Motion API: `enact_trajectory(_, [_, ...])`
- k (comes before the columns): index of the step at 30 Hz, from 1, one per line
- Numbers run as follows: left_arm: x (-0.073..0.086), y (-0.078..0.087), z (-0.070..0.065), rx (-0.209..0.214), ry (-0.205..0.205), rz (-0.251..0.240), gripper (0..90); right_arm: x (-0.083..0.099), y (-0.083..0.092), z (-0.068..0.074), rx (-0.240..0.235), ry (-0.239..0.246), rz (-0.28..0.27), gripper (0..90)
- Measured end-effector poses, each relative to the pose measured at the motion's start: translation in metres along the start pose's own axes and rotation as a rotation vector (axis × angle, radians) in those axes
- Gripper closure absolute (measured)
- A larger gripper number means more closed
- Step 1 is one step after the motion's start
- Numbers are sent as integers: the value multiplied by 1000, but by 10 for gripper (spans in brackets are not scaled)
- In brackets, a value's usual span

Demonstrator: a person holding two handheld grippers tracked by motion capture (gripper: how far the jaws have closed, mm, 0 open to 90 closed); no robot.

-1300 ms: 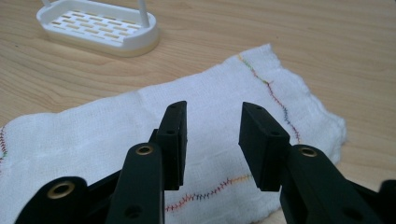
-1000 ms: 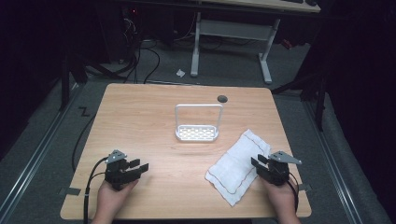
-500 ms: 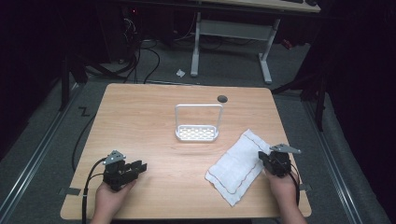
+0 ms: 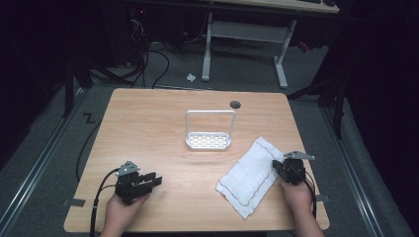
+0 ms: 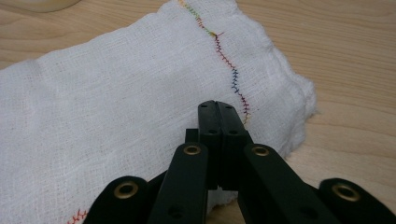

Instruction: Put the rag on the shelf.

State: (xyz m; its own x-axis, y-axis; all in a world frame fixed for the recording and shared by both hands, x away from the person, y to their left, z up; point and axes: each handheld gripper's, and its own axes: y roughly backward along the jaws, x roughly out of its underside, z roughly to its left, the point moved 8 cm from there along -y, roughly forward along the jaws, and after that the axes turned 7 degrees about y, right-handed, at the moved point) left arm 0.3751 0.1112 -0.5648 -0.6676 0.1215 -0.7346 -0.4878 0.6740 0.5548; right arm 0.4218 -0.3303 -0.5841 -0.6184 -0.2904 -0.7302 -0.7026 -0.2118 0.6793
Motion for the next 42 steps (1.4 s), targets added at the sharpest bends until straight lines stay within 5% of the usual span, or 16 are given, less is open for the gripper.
enact_trajectory(1, [2, -7, -15, 27, -26, 17, 622, -1, 0, 5, -5, 16, -2, 900])
enact_trajectory(2, [2, -7, -15, 27, -26, 17, 621, -1, 0, 6, -4, 23, -2, 900])
enact_trajectory(6, [0, -43, -58, 107, -78, 56, 619, -1, 0, 12, -6, 46, -3, 900])
enact_trajectory(8, [-4, -56, -69, 120, -90, 63, 625, -1, 0, 12, -6, 49, -4, 900])
enact_trajectory(10, [-10, -70, -81, 125, -116, 55, 701, 0, 0, 12, -11, 46, -7, 900])
enact_trajectory(11, [-14, -80, -91, 140, -138, 56, 839, 0, 0, 12, -13, 48, -13, 900])
enact_trajectory(12, [-17, -92, -103, 152, -167, 64, 873, 0, 0, 12, -13, 48, -13, 900])
enact_trajectory(16, [-23, -119, -123, 177, -194, 94, 899, 0, 0, 11, -16, 54, -15, 900])
enact_trajectory(19, [-29, -146, -140, 169, -258, 129, 899, 0, 0, 11, -21, 54, -18, 900])
enact_trajectory(22, [-24, -158, -141, 149, -278, 179, 900, 0, 0, 11, -22, 55, -22, 900])
enact_trajectory(32, [3, -133, -143, 168, -314, 203, 900, 2, 2, 19, -56, 66, -21, 900])
enact_trajectory(39, [28, -103, -146, 200, -308, 223, 900, 3, 7, 45, -148, 65, -22, 900])
enact_trajectory(42, [38, -91, -147, 211, -299, 230, 899, 2, 7, 64, -190, 102, -13, 900])
